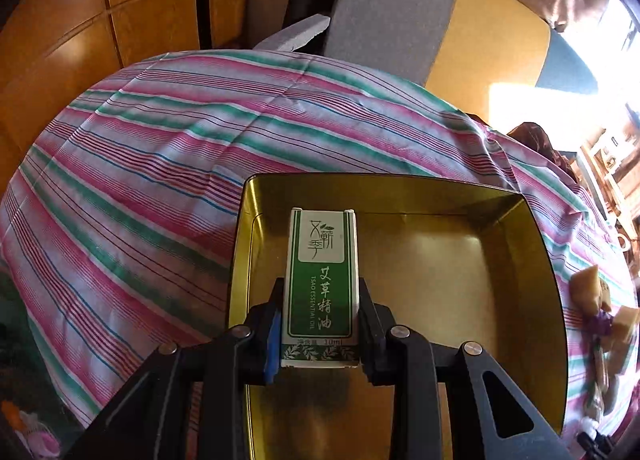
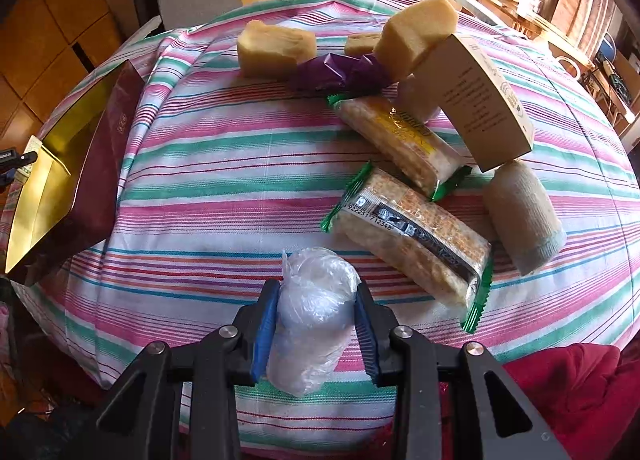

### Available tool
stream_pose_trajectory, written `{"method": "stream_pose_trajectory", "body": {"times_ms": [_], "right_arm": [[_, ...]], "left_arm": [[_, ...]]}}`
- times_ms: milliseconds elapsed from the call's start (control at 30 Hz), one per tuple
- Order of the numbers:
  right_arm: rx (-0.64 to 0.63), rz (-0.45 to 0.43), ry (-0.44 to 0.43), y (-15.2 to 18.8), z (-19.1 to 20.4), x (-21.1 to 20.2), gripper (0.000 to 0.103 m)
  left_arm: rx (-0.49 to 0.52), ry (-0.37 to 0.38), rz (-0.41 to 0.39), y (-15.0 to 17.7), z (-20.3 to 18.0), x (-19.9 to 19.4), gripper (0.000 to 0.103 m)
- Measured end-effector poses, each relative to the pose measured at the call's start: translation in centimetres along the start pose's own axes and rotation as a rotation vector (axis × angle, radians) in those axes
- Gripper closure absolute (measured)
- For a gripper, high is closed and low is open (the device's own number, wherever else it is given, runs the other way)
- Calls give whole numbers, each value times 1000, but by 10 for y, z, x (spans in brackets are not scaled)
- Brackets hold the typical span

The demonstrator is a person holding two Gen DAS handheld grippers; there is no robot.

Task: Organize objects
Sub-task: 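Carry the green oil box into the gold tray and open the left tool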

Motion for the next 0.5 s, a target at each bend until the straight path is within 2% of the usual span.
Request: {"method": "stream_pose_trajectory", "body": {"times_ms": [233,333,500], "right_arm": [[-22,-8,-1,1,3,0,67],[-38,-3,7,2,3,0,67],[-59,-2,21,2,4,2,67]], "left_arm": [[3,-94,11,-15,3,32,71],[39,-140,-18,-22,5,33,71],[72,-170,-36,-23,10,32,71]]}}
Point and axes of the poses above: each gripper's, at about its wrist camera, not at the fingertips, and x roughly the way its jaws point, z to its left, y to its underside, the point moved 10 cm from there along x, roughly the way its jaws point, and after that the axes turned 4 degrees about -z, right-handed, at the moved point
